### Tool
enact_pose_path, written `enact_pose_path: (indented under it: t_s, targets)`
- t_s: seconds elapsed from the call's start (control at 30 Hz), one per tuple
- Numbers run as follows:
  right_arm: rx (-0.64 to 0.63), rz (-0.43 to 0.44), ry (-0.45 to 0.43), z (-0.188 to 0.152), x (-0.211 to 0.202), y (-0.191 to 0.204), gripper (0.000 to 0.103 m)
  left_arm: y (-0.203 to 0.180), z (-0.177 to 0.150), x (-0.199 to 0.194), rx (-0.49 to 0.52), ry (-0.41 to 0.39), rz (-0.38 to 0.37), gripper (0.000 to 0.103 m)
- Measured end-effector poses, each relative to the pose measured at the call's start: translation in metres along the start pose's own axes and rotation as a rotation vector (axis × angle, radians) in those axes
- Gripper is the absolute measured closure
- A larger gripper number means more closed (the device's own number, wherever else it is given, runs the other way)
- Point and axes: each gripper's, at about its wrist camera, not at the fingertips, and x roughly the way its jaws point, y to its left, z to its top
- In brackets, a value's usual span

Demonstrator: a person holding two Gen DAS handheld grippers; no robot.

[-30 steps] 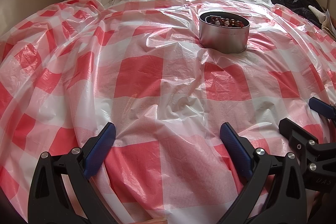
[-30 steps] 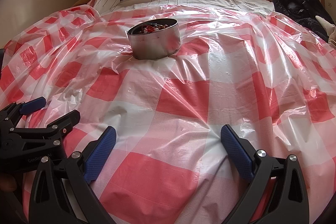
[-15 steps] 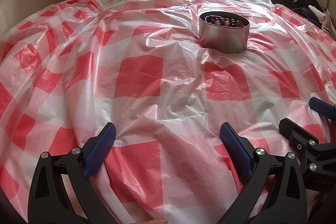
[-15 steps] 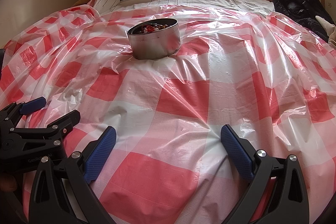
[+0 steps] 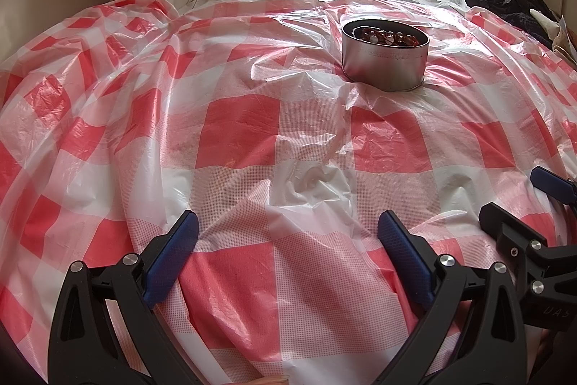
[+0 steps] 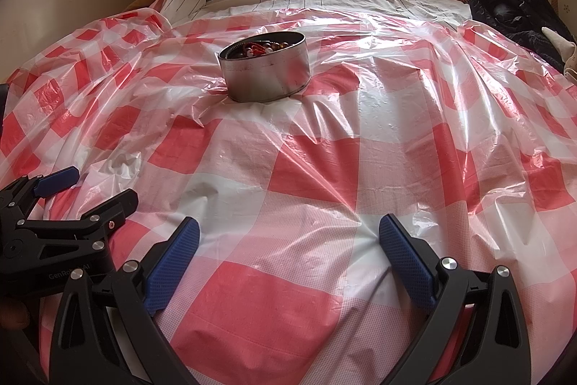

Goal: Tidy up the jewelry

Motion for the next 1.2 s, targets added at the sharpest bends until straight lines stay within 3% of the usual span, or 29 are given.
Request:
enact_pose_path:
  t_s: [1.2]
  targets:
    - [0.002, 0.003, 0.008, -0.0022, 0.0038, -0.0016, 0.007, -0.0002, 0.0001, 0.0018, 0.001, -0.003, 0.002, 0.007]
